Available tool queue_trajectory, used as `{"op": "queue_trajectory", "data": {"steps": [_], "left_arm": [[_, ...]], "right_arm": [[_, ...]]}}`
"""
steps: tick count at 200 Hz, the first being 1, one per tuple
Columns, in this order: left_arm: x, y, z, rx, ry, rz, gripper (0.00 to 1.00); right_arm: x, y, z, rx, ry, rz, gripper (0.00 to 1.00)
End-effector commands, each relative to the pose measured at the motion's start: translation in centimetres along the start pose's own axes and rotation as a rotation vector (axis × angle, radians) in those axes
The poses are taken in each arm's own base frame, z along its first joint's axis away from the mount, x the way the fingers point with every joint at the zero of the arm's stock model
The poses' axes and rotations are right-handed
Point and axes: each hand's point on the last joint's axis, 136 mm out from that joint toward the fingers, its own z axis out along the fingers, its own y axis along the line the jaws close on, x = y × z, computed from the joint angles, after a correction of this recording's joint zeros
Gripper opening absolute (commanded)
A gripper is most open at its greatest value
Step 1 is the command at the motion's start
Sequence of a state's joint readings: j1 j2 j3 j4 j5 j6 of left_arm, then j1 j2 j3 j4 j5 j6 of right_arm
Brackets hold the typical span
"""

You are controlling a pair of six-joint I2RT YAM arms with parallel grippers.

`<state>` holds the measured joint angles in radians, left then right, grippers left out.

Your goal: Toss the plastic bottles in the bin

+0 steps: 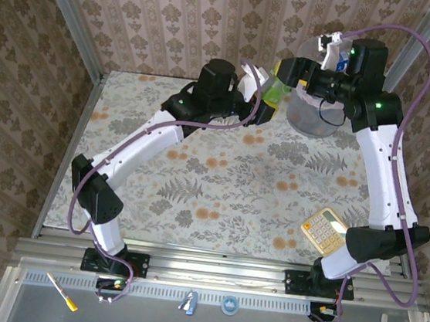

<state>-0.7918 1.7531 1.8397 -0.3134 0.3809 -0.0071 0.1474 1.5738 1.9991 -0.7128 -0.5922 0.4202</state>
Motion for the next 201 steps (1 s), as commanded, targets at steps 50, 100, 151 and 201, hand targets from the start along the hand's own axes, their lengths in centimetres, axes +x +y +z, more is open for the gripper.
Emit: {"op": "queue_trajectory", "data": {"steps": [50,100,151,201], "left_arm": [[-2.2,-2.0,0.3,0.040,-0.074,0.111,0.35],[-2.1,-0.5,-0.2,-0.028,-0.128,0.078,0.94],[-0.9,4.0,-2.0,-0.046,-0.197,-0.169,1.00],[4.8,10.1,-4.5,-0.205,-0.194,-0.375,1.00]], "right_arm": [[0.4,-0.7,1.0,0.007,0.030,0.021,0.70],[-2.1,0.2,-1.0,0.043,-0.069,-0.051,0.57],[-8.4,0.1,-7.9,0.259,-0.425,-0.227,0.48],[-13.5,4.6,-18.8,0.400,-0.941,-0.520,0.46]]}}
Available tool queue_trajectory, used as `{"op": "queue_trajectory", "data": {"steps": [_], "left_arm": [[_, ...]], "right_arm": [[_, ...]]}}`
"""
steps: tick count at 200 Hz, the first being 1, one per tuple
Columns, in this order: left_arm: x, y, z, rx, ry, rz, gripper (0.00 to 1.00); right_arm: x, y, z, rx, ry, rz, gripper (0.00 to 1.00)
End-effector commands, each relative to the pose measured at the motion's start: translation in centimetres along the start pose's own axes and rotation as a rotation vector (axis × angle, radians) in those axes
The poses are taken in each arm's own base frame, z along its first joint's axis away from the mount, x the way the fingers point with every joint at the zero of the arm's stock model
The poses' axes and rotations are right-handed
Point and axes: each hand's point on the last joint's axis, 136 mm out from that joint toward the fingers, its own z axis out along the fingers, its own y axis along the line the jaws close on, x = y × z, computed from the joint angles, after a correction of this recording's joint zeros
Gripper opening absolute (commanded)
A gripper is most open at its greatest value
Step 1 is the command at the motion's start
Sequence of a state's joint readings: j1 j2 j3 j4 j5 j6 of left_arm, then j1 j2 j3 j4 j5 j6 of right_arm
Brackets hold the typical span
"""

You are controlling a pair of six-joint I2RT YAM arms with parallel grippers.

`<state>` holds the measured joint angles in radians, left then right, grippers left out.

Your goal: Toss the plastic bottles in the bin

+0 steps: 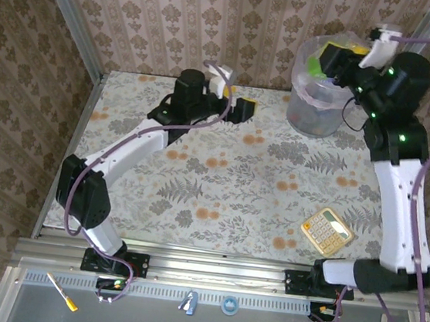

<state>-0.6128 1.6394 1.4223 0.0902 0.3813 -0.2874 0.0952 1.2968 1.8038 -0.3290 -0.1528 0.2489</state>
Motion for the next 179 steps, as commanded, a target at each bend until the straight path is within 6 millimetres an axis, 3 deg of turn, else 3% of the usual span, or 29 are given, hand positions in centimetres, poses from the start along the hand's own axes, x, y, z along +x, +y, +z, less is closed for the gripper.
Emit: {"op": "queue_trajectory", "data": {"steps": [1,28,63,79,99,118,145,160,179], "left_arm": [[-0.9,1.6,-1.5,-0.046,-0.062,-0.096,1.00],[1.3,4.2,-2.5,-0.130,-0.023,-0.135,1.00],[2.0,5.8,-3.5,-0.183,-0.016,-0.166,1.00],[2.3,6.4,-3.9,-0.207,0.004,-0.174,1.00],[2.6,6.8,-4.3,-0.229,0.017,-0.184,1.00],[3.1,7.1,-4.6,-0.243,0.033,-0.199,1.00],[4.0,7.5,-5.4,-0.272,0.051,-0.220,1.00],[4.3,8.1,-5.9,-0.299,0.058,-0.237,1.00],[4.3,8.8,-6.6,-0.331,0.070,-0.258,1.00]], "right_arm": [[-8.8,-0.2,-3.9,0.102,-0.384,-0.165,0.46],[-11.3,-0.1,-5.7,0.140,-0.518,-0.250,0.45],[-10.4,-2.8,-2.7,0.195,-0.427,-0.246,0.45],[-9.1,-4.7,0.0,0.231,-0.327,-0.242,0.46],[-4.6,-8.6,5.4,0.276,-0.167,-0.235,0.52],[0.0,-12.8,9.0,0.348,0.003,-0.176,0.59],[5.7,-16.0,11.0,0.385,0.232,-0.061,0.89],[6.4,-16.3,11.1,0.387,0.265,-0.057,0.93],[5.3,-16.3,10.3,0.402,0.240,-0.052,0.94]]}}
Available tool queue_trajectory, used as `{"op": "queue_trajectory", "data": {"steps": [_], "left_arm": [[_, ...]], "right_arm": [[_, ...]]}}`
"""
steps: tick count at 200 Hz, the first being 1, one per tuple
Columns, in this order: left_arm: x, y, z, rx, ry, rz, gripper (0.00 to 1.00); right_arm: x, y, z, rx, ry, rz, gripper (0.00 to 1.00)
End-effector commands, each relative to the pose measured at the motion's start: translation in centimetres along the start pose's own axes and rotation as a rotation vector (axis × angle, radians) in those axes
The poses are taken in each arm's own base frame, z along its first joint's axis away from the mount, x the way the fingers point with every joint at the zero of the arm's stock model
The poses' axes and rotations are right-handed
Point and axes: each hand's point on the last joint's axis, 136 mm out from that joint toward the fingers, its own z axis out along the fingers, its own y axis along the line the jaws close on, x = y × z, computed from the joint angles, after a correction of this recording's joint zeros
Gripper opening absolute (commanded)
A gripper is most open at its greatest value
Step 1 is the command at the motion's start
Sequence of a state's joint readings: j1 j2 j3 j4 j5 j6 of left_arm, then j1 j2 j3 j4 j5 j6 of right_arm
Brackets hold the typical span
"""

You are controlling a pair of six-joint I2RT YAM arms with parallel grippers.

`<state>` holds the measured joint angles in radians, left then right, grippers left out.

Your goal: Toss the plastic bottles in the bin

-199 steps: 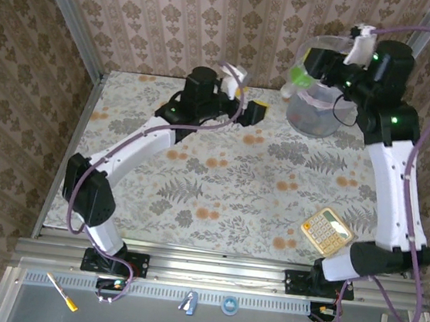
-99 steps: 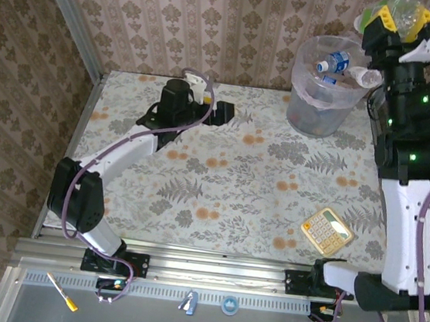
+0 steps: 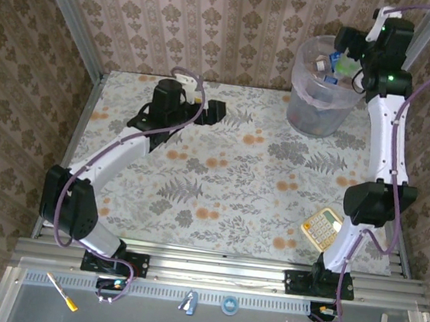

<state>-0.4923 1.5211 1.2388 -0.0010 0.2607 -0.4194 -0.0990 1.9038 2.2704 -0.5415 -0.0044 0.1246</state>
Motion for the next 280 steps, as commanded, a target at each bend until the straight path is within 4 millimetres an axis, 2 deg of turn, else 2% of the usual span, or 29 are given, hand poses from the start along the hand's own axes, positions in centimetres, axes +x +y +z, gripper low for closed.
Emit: {"op": "queue_trajectory", "data": {"steps": [1,19,22,43,57,74,87,106,107,109,110,118,130,139,140,144,159,179,193,208,222,225,233,243,248,254,261,267,280], "left_arm": [[-0.1,1.5,-1.4,-0.065,0.010,-0.045,1.00],[0.1,2.3,-1.9,-0.110,0.021,-0.058,1.00],[-0.4,3.4,-2.3,-0.136,0.012,-0.070,1.00],[0.1,6.0,-3.8,-0.249,0.028,-0.126,1.00],[0.7,7.9,-5.5,-0.335,0.036,-0.183,1.00],[1.3,10.6,-8.9,-0.484,0.009,-0.199,1.00],[2.1,12.7,-12.1,-0.586,-0.020,-0.221,1.00],[3.7,15.8,-16.5,-0.725,-0.066,-0.232,1.00],[3.8,15.9,-16.7,-0.731,-0.069,-0.227,1.00],[4.3,16.2,-16.9,-0.743,-0.065,-0.215,1.00],[4.3,16.3,-17.0,-0.746,-0.070,-0.205,1.00],[5.3,17.2,-18.1,-0.798,-0.084,-0.140,1.00],[6.8,19.0,-19.4,-0.872,-0.112,-0.064,1.00],[7.5,19.7,-19.4,-0.875,-0.130,0.015,1.00],[8.1,19.9,-19.3,-0.880,-0.114,0.020,1.00],[8.0,20.2,-19.3,-0.881,-0.139,0.061,1.00],[9.5,21.5,-18.7,-0.887,-0.164,0.180,1.00],[10.7,22.9,-17.9,-0.868,-0.203,0.238,1.00],[11.4,23.3,-16.8,-0.808,-0.226,0.246,1.00],[12.0,23.5,-15.0,-0.740,-0.246,0.283,1.00],[11.6,23.2,-13.0,-0.684,-0.206,0.368,1.00],[11.6,23.3,-12.6,-0.672,-0.192,0.379,1.00],[11.3,24.0,-12.0,-0.668,-0.202,0.399,1.00],[13.4,25.1,-10.7,-0.617,-0.163,0.369,1.00],[12.8,25.2,-10.4,-0.611,-0.213,0.401,1.00],[12.4,25.8,-11.1,-0.640,-0.223,0.362,1.00],[13.0,26.7,-11.4,-0.646,-0.166,0.281,1.00],[12.6,27.5,-11.4,-0.667,-0.173,0.263,1.00],[12.7,27.4,-11.2,-0.650,-0.156,0.261,1.00]], "right_arm": [[-2.9,0.1,-4.3,-0.002,-0.038,0.033,0.94],[-3.9,0.1,-5.4,-0.001,-0.064,0.026,0.95],[-4.0,0.1,-5.6,-0.001,-0.064,0.026,0.96],[-4.7,0.2,-7.3,-0.013,-0.071,0.038,0.97],[-5.0,0.4,-9.1,-0.021,-0.069,0.032,1.00],[-3.6,-0.6,-11.3,0.012,-0.009,0.043,1.00],[-1.0,-1.6,-12.8,0.046,0.069,0.079,1.00],[6.6,-1.0,-13.8,-0.003,0.199,0.131,1.00],[6.1,-0.8,-14.6,-0.009,0.175,0.132,1.00],[7.1,-0.7,-14.8,-0.016,0.179,0.136,1.00],[7.0,-0.6,-15.1,-0.021,0.165,0.136,1.00],[11.5,-0.5,-15.1,-0.037,0.182,0.137,1.00],[15.9,-0.3,-15.9,-0.059,0.116,0.111,1.00],[19.1,-0.9,-16.2,-0.039,0.068,0.085,1.00],[19.5,-1.1,-16.2,-0.034,0.066,0.083,1.00],[20.4,-1.4,-16.2,-0.021,0.046,0.071,1.00],[25.2,-2.4,-15.4,0.012,0.001,0.017,1.00],[28.8,-3.5,-14.1,0.047,-0.089,-0.017,1.00],[31.7,-3.0,-12.3,0.035,-0.051,-0.084,1.00],[33.0,-2.6,-10.9,0.012,-0.099,-0.071,1.00],[35.0,-2.0,-9.4,0.023,-0.058,-0.112,1.00],[36.1,-2.0,-8.9,0.029,-0.044,-0.121,1.00],[37.1,-1.9,-8.2,0.032,-0.042,-0.134,1.00],[36.9,-2.2,-7.1,0.078,-0.032,-0.142,1.00],[37.5,-2.8,-6.7,0.114,0.052,-0.131,1.00],[37.4,-3.2,-6.1,0.122,0.102,-0.111,1.00],[37.1,-3.0,-6.2,0.097,0.050,-0.104,1.00],[37.0,-3.3,-6.5,0.109,0.030,-0.099,1.00],[37.0,-4.1,-6.7,0.163,0.037,-0.081,1.00]]}}
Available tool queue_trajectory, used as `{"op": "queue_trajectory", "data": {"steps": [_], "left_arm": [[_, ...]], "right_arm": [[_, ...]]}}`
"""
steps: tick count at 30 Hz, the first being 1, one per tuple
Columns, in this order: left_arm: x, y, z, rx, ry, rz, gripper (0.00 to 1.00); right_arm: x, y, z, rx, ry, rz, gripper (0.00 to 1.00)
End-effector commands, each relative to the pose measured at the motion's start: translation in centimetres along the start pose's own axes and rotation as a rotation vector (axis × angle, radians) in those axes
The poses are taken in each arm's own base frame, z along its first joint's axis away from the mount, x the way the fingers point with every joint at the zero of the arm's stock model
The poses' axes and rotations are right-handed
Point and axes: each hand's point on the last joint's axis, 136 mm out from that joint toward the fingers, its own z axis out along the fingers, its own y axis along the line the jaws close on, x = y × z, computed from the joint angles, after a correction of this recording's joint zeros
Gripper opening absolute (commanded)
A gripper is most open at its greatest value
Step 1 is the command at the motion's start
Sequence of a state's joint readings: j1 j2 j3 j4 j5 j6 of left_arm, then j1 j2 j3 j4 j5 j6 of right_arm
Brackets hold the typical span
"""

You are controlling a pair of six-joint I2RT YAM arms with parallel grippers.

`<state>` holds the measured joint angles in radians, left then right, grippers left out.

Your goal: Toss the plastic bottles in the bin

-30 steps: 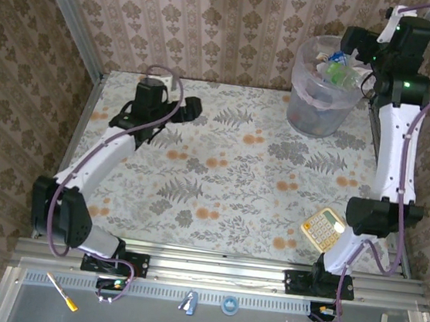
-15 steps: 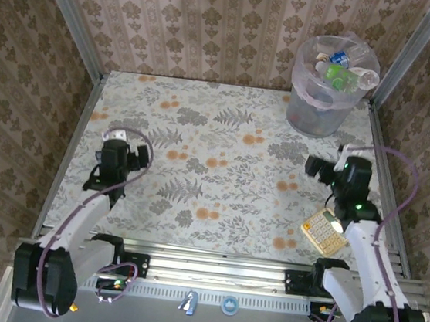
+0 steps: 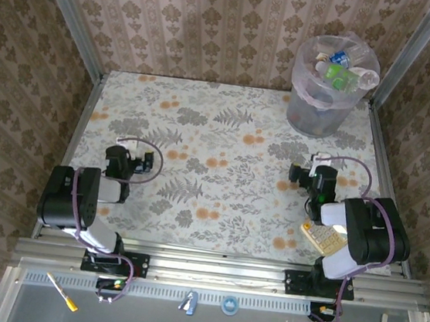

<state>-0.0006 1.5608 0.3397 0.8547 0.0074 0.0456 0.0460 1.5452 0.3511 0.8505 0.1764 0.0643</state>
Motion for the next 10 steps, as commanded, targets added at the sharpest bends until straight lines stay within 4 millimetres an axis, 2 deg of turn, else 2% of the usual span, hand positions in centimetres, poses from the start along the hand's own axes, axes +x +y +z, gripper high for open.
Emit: {"op": "queue_trajectory", "data": {"steps": [1,3,10], "left_arm": [[-3.97,0.10,0.28,0.041,-0.112,-0.017,1.00],[-4.15,0.05,0.30,0.043,-0.124,-0.010,1.00],[-4.23,-0.07,0.24,0.050,-0.131,-0.005,1.00]], "right_arm": [[-3.22,-1.94,-0.25,0.105,-0.114,0.054,1.00],[-3.19,-1.10,0.23,0.054,-0.092,0.033,1.00],[-3.21,-1.04,0.10,0.050,-0.097,0.029,1.00]]}}
